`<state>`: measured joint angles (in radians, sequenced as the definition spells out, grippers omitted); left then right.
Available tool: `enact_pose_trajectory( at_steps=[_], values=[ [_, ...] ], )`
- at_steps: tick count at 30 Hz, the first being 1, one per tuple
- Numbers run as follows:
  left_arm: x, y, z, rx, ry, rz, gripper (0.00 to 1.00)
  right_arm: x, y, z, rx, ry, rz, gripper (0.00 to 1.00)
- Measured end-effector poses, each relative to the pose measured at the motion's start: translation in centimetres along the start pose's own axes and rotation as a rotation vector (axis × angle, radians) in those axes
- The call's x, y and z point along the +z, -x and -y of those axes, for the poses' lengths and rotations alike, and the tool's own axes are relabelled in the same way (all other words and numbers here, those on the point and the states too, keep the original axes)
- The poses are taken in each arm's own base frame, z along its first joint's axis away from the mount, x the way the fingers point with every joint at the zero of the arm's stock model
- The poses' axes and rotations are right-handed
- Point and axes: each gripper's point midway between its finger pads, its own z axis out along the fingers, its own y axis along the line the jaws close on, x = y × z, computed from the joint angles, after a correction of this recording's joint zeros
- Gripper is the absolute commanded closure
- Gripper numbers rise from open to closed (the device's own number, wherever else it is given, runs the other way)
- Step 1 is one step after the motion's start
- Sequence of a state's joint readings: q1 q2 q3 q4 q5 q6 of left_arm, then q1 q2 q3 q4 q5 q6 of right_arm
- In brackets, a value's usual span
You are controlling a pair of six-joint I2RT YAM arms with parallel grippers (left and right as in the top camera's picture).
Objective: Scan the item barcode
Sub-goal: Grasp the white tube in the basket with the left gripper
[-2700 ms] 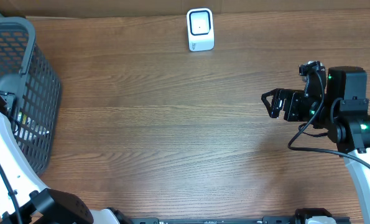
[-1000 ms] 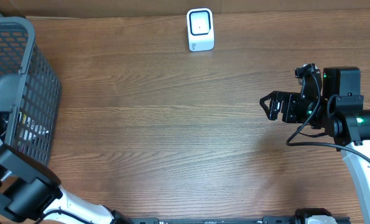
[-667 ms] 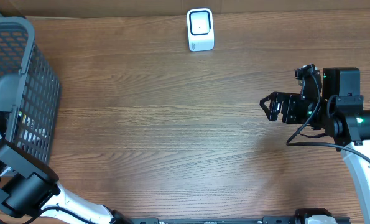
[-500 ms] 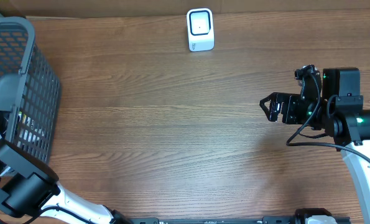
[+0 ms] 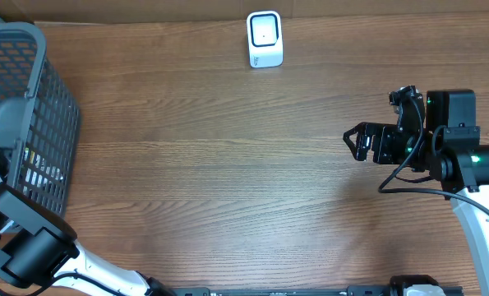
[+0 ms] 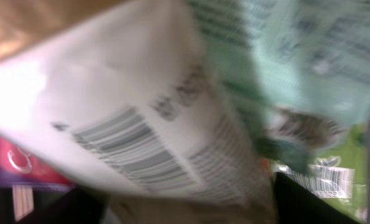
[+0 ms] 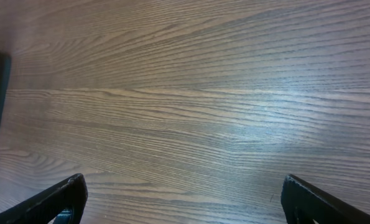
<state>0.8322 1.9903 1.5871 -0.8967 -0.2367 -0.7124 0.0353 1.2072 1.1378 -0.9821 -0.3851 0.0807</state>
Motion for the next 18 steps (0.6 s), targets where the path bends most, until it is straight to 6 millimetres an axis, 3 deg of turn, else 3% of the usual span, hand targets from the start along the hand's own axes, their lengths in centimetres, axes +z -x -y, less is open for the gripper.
enact_pose_trajectory(
  at_steps=[4, 13, 18],
  values=[
    [0.1, 0.1, 0.1, 0.028, -0.002, 0.009, 0.95, 0.0, 0.0, 0.0, 0.000, 0.000, 0.000, 0.00],
    [-0.2, -0.6, 0.4, 0.106, -0.020, -0.019, 0.96, 0.0, 0.0, 0.0, -0.002, 0.000, 0.000, 0.00],
    [-2.2, -0.2, 1.6, 0.139, -0.108, -0.018, 0.96, 0.0, 0.0, 0.2, -0.002, -0.010, 0.002, 0.00]
  ],
)
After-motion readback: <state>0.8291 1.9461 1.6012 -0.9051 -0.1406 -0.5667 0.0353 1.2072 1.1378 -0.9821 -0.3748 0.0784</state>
